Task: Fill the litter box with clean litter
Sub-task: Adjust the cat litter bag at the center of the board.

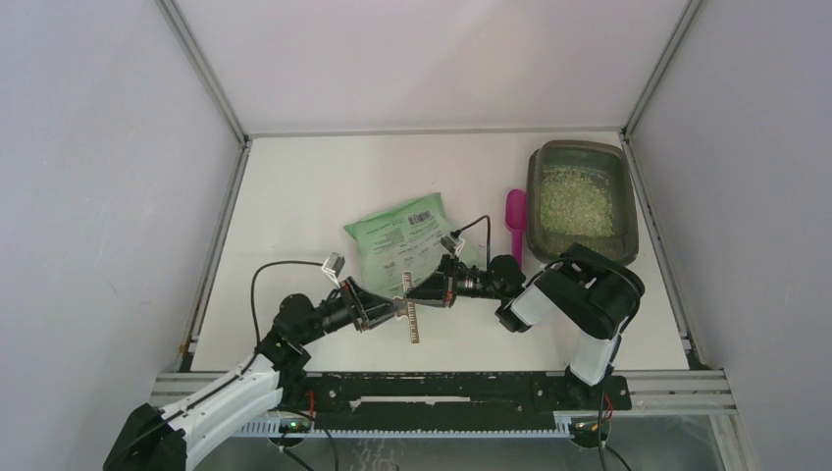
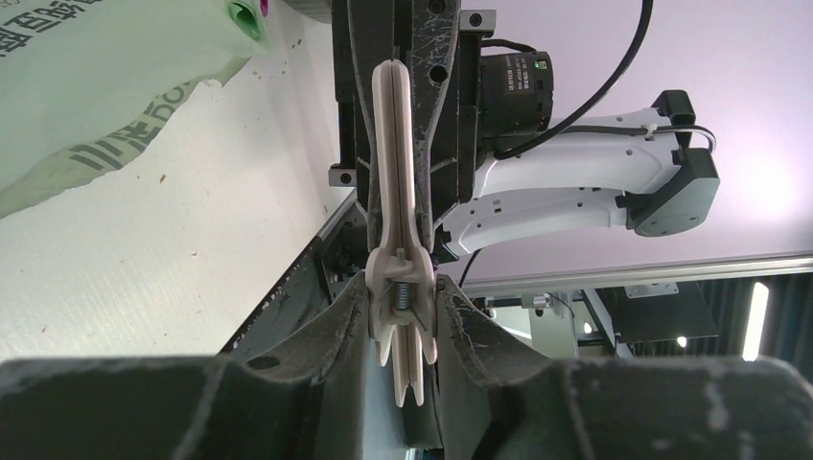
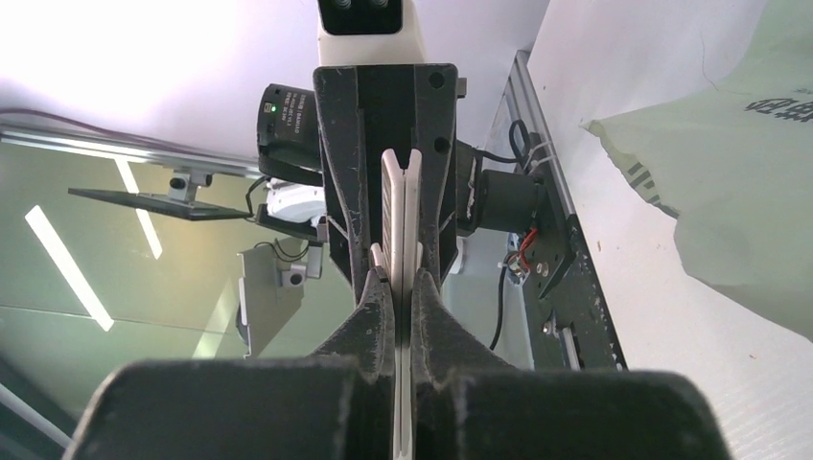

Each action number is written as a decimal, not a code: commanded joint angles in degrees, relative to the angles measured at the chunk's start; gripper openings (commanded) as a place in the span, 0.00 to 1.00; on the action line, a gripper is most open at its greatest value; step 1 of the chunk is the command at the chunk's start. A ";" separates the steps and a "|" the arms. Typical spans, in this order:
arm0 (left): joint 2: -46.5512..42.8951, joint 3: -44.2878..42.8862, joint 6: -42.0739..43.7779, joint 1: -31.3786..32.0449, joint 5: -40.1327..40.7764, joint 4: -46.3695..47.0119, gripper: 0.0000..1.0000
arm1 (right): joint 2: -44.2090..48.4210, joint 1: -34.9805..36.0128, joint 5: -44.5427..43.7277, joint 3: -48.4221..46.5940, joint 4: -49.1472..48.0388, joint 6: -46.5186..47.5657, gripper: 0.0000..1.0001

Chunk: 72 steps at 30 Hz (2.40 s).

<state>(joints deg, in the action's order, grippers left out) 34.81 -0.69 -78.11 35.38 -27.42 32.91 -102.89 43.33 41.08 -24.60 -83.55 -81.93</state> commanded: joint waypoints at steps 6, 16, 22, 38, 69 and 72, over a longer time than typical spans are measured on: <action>-2.66 2.71 1.58 -0.48 -1.45 -2.04 0.44 | 0.15 -1.10 0.29 -0.73 -1.97 0.99 0.00; -3.01 2.96 2.16 -0.79 -1.50 -3.17 0.30 | -0.29 -1.45 0.70 -0.62 -2.05 1.16 0.00; -1.08 3.34 2.12 -1.02 -1.48 -1.73 0.00 | -0.62 -1.27 1.79 -0.71 -1.97 0.83 0.12; -5.96 5.49 3.36 -3.59 0.77 -8.08 0.00 | 13.73 -4.15 1.21 0.98 24.29 11.87 0.60; -18.35 -7.32 10.40 -6.17 6.04 -35.39 0.00 | 17.94 -4.79 -21.59 -13.94 78.89 37.40 0.31; -19.68 -9.34 11.42 -6.36 6.27 -38.40 0.00 | 15.26 -5.00 -21.43 -18.37 79.74 37.69 0.31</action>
<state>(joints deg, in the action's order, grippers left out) 16.86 -4.01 -69.32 29.67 -21.82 -2.20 -85.84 38.35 20.69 -37.04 -1.23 -46.09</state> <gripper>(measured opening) 0.057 0.307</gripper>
